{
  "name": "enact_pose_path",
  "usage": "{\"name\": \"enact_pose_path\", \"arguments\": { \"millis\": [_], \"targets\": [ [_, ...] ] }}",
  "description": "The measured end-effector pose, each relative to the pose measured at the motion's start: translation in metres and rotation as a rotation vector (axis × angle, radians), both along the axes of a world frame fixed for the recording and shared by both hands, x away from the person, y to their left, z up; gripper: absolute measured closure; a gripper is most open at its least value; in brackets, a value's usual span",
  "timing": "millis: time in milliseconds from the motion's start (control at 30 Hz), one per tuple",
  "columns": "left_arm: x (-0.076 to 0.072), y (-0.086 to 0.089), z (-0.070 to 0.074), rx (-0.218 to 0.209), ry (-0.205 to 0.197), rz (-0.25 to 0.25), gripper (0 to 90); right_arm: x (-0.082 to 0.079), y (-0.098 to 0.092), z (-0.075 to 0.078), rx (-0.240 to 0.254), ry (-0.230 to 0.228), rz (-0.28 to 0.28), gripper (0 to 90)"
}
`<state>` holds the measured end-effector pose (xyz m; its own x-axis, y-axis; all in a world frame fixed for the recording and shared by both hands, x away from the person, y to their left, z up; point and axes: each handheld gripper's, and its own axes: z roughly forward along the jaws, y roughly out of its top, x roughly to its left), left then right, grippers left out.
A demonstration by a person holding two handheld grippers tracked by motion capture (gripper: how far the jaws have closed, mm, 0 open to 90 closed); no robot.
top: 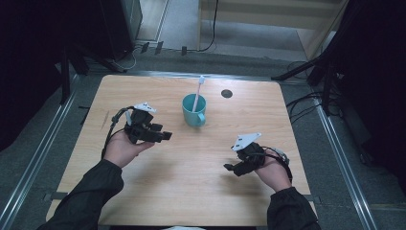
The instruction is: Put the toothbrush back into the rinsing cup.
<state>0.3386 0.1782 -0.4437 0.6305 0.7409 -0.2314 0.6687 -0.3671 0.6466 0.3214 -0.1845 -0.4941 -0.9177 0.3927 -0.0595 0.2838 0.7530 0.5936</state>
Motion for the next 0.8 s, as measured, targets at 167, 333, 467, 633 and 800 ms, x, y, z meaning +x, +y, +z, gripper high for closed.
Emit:
{"name": "enact_pose_path", "arguments": {
  "millis": [167, 333, 467, 633, 800],
  "targets": [
    [-0.003, 0.007, -0.007, 0.003, 0.004, 0.018, 43.6, -0.001, 0.001, 0.000, -0.003, 0.003, 0.005, 26.4],
    [-0.009, 0.014, -0.012, 0.017, 0.003, 0.020, 43.6, -0.001, 0.002, 0.000, -0.003, 0.001, 0.012, 26.4],
    [-0.015, 0.021, -0.015, 0.008, -0.003, 0.038, 43.5, 0.000, 0.003, 0.001, -0.005, 0.001, 0.015, 26.4],
    [-0.020, 0.031, -0.019, 0.021, -0.005, 0.068, 43.6, 0.000, 0.005, 0.001, -0.005, 0.002, 0.024, 26.4],
    [-0.023, 0.044, -0.024, 0.024, 0.004, 0.098, 43.6, 0.001, 0.007, 0.001, -0.006, -0.002, 0.031, 26.4]
  ]
}}
